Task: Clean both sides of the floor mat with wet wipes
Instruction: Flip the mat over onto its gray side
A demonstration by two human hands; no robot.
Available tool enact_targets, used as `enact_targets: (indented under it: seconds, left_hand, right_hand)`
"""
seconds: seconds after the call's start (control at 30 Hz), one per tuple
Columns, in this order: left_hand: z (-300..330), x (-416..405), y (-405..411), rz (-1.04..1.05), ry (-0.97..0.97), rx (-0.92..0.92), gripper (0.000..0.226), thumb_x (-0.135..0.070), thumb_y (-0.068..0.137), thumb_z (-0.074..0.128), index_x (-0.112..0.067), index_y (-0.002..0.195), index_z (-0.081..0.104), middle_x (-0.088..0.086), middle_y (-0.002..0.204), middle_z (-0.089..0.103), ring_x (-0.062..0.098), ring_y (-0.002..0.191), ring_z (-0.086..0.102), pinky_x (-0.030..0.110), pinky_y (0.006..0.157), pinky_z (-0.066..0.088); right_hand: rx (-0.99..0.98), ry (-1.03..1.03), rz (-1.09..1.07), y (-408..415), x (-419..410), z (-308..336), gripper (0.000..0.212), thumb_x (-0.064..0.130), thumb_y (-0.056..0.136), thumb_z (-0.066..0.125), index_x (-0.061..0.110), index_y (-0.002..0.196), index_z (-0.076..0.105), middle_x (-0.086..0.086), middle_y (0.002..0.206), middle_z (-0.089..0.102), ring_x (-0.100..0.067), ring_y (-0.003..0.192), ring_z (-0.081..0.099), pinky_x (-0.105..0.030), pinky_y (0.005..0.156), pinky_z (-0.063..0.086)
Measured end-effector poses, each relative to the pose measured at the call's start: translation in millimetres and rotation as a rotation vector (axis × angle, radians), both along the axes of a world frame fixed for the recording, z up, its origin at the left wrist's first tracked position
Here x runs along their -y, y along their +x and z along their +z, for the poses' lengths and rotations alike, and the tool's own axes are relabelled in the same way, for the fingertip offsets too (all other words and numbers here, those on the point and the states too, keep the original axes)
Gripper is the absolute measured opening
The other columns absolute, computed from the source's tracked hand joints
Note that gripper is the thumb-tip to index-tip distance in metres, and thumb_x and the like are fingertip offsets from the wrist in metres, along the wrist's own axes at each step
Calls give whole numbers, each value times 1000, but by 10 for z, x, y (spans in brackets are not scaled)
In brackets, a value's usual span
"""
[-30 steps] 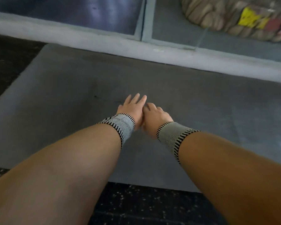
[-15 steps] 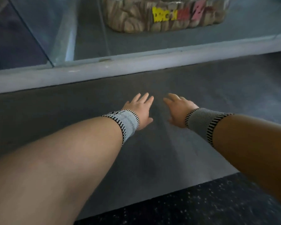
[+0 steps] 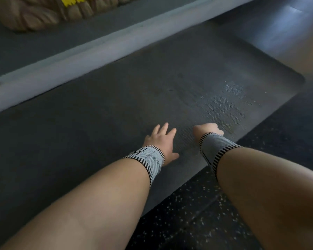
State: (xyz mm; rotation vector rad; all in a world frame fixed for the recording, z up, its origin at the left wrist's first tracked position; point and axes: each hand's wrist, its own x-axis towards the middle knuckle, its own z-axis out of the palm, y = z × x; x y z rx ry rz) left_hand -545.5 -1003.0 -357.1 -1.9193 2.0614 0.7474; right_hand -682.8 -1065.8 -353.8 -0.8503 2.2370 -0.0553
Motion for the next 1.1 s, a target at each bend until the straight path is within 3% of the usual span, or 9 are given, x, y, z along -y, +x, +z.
enact_targets:
  seconds: [0.13, 0.27, 0.43, 0.6, 0.77, 0.87, 0.97, 1.1]
  left_hand:
    - [-195, 125, -387, -72, 79, 16, 99, -58, 80, 66, -33, 153, 5, -5, 162, -10, 25, 148, -7, 57, 115, 20]
    - [-318, 182, -549, -88, 110, 62, 99, -60, 80, 65, -33, 153, 4, -4, 162, -11, 27, 148, -8, 62, 112, 15]
    - [-358, 184, -561, -88, 93, 68, 97, -58, 81, 65, -32, 153, 6, -3, 162, -8, 27, 148, -7, 60, 113, 17]
    - [-351, 195, -518, -73, 79, 43, 97, -55, 81, 67, -30, 153, 7, -2, 162, -8, 25, 148, -6, 57, 115, 20]
    - [-290, 182, -398, -46, 32, 21, 97, -53, 82, 67, -30, 153, 6, -2, 162, -8, 25, 148, -5, 54, 115, 23]
    - [-199, 169, -216, -12, -19, 13, 94, -52, 84, 64, -29, 153, 5, -4, 162, -7, 23, 149, -3, 53, 115, 24]
    - [-93, 91, 99, 58, -69, 5, 90, -50, 88, 57, -26, 154, 2, -6, 162, -6, 20, 149, -2, 51, 116, 23]
    - [52, -205, 773, 171, -92, 42, 83, -42, 88, 59, -29, 153, 8, -5, 162, -3, 21, 149, -1, 50, 115, 25]
  right_hand:
    - [29, -38, -259, -328, 76, -91, 58, 34, 86, 51, 6, 134, 35, -15, 134, 38, -32, 121, 38, -46, 105, 33]
    - [-56, -26, -312, -540, 117, -172, 55, 32, 88, 43, 5, 136, 37, -10, 137, 36, -30, 120, 34, -42, 103, 32]
    - [7, -67, -463, -618, 109, -212, 58, 27, 84, 48, 4, 135, 30, -13, 134, 30, -33, 119, 34, -44, 104, 34]
    - [11, -86, -422, -554, 48, -156, 67, 30, 78, 53, 10, 137, 27, -14, 135, 28, -34, 118, 36, -47, 103, 34]
    - [-57, -128, -138, -231, 98, 5, 64, 32, 84, 53, 15, 140, 28, -11, 145, 24, -33, 126, 34, -47, 102, 32]
    - [89, -225, 128, 188, 76, 41, 64, 28, 88, 56, 21, 145, 27, -7, 152, 18, -30, 131, 35, -43, 102, 37]
    - [234, -251, 404, 602, -20, 90, 62, 20, 91, 53, 23, 147, 25, -6, 152, 18, -27, 120, 50, -31, 89, 42]
    - [249, -216, 640, 1189, -187, 247, 62, 18, 92, 49, 24, 148, 22, -6, 152, 19, -27, 112, 56, -30, 80, 46]
